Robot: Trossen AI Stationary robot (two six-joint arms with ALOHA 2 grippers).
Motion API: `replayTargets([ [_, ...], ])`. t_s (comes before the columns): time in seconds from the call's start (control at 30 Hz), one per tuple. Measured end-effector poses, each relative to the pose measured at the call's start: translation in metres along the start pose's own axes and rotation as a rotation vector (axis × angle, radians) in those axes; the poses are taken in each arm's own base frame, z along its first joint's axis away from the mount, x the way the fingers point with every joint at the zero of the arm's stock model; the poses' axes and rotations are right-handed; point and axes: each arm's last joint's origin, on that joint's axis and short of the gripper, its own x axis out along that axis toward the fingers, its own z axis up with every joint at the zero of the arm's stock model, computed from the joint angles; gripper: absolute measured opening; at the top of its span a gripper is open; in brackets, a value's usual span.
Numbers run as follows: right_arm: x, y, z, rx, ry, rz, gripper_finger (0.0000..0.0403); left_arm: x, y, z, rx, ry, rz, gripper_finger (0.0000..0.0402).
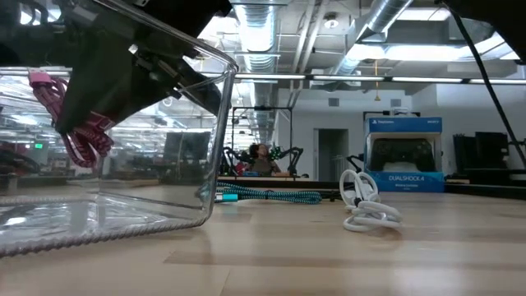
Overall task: Pick and place USB-C Cables
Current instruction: Put the pink charger cable into the transparent bin, then put the black charger cable into the transparent bin
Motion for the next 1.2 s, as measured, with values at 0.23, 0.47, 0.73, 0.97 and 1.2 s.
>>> replayTargets([
  [0.23,0.0000,-0.0002,0.0002,0.000,-0.001,-0.001,0.0045,0.0000,0.0000,0.0000,0.000,0.000,0.000,0.0185],
  [0.47,0.0001,-0.0005,0.0008,0.001,-0.003,-0.001,0.0045,0.0000,0.0000,0.0000,-0.001,0.000,0.000,0.0185],
  [0.73,0.0002,-0.0006,0.0011,0.001,-0.006,-0.001,0.0056,0.0000,0.0000,0.0000,-0.001,0.000,0.000,0.0185],
  [0.97,0.0001,-0.0008,0.0014,0.002,-0.007,-0.001,0.0104,0.0000,0.0000,0.0000,-0.001,0.001,-0.001,0.0185],
  [1.2,0.0002,-0.0015,0.0025,0.004,-0.010,-0.001,0.0127,0.0000,0.0000,0.0000,-0.001,0.001,0.000,0.0185],
])
